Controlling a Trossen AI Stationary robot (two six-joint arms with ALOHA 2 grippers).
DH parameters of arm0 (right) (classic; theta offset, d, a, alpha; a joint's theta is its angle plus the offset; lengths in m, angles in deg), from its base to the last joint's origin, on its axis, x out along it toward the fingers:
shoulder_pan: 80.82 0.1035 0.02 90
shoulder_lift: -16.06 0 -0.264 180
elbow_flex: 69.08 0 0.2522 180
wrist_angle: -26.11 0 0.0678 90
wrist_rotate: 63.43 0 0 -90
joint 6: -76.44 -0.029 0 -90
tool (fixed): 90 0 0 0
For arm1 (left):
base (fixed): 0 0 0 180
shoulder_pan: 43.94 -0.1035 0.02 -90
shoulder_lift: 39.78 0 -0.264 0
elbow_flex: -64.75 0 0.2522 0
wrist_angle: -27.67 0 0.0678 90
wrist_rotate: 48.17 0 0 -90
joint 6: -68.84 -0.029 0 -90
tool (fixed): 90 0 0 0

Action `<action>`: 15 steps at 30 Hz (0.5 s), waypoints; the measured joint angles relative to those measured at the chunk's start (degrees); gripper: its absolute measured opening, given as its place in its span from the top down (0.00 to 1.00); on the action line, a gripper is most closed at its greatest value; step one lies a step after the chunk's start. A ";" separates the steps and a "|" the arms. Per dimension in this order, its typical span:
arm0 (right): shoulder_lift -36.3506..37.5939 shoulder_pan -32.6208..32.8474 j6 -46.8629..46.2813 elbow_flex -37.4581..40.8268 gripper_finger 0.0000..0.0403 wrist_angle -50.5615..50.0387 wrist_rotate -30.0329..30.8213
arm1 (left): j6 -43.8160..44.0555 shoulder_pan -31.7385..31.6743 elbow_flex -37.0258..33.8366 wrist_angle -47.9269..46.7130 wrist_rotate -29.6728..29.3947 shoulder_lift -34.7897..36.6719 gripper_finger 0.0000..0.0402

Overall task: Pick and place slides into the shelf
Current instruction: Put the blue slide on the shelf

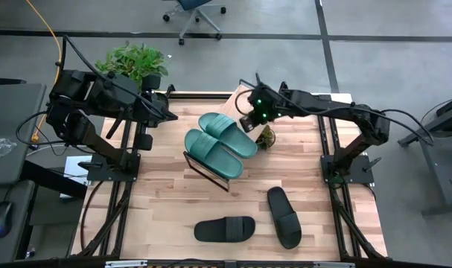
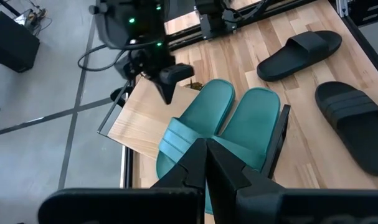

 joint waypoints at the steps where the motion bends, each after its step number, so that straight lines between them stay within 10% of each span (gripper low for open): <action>1: -0.42 -0.71 0.15 0.00 1.00 0.72 -0.37 | 0.01 -0.01 0.00 0.00 0.00 0.00 1.00; 15: -7.35 -3.47 -0.63 0.00 1.00 13.82 -6.80 | 0.16 -0.01 0.00 0.00 0.00 0.00 1.00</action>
